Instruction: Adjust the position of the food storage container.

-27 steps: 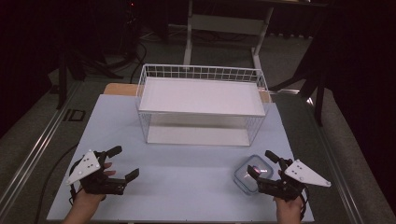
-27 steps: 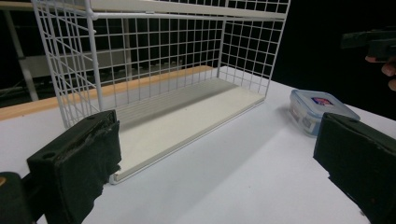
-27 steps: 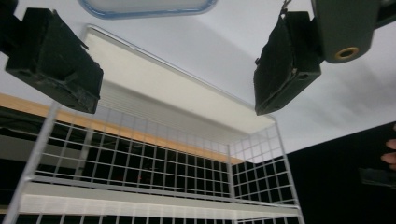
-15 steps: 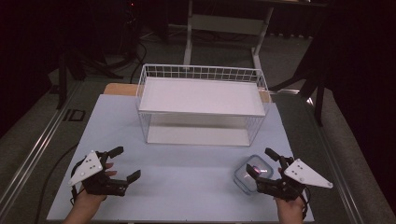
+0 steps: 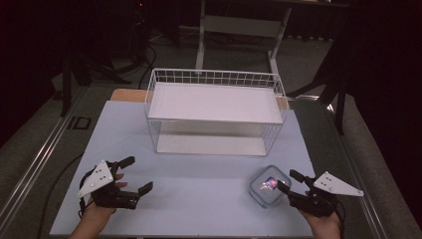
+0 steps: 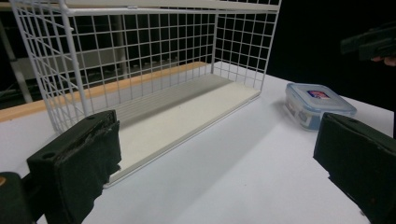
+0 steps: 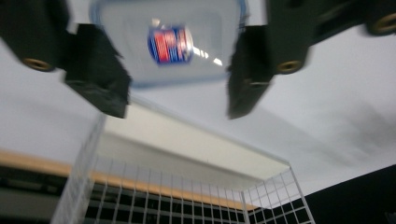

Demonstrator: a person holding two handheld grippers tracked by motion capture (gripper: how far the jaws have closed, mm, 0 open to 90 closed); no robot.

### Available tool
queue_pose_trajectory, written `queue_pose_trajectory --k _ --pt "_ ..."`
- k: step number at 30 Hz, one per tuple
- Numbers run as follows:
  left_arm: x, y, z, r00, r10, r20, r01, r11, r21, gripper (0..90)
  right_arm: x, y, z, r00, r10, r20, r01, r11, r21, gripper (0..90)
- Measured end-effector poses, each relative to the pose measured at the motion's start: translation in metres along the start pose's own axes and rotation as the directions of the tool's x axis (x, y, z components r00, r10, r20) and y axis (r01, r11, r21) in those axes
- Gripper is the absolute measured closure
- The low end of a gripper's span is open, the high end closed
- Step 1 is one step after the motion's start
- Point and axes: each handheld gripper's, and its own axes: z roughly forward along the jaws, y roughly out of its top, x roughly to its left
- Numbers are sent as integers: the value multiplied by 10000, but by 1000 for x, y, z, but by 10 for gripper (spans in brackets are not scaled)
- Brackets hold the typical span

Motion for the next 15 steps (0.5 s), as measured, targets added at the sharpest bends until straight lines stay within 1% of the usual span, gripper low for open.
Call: queue_pose_trajectory --k 1,2,4,5,6,8,9,11,12,13,15 --pt "0 0 0 10000 2 39 -2 10000 -31 16 -3 -4 -2 9997 195 115 -197 9997 153 494" --pt "-1 1 0 10000 24 69 -23 10000 -70 16 -4 -9 -4 9992 170 361 -180 9995 268 539" --pt "-2 2 1 9999 88 100 -87 9999 -93 16 -9 -18 -7 9989 247 401 -273 9975 654 641" --pt "-2 2 1 9999 77 80 -76 9999 -78 16 -13 -22 -8 9988 351 341 -378 9959 822 682" --pt "-2 2 2 9999 66 93 -66 9999 -77 16 -16 -27 -9 9988 479 97 -487 9933 1045 703" --pt "-3 1 2 9999 113 108 -113 9999 -23 16 -20 -35 -10 9993 359 69 -365 9885 1471 762" --pt "-4 1 3 9998 136 109 -136 9999 -14 16 -22 -39 -11 9991 404 -145 -374 9852 1674 784" --pt "-4 2 3 9998 184 125 -184 9998 12 16 -23 -46 -10 9994 295 -183 -251 9780 2072 858" --pt "-4 2 3 9998 179 116 -179 9998 10 16 -24 -50 -9 9988 331 -366 -240 9739 2259 879" --pt "-4 2 4 9998 156 132 -156 9999 -5 16 -25 -53 -8 9987 284 -422 -175 9708 2391 897" --pt "-3 2 4 9998 147 112 -147 9999 2 16 -26 -60 -4 9975 346 -624 -163 9618 2733 898"
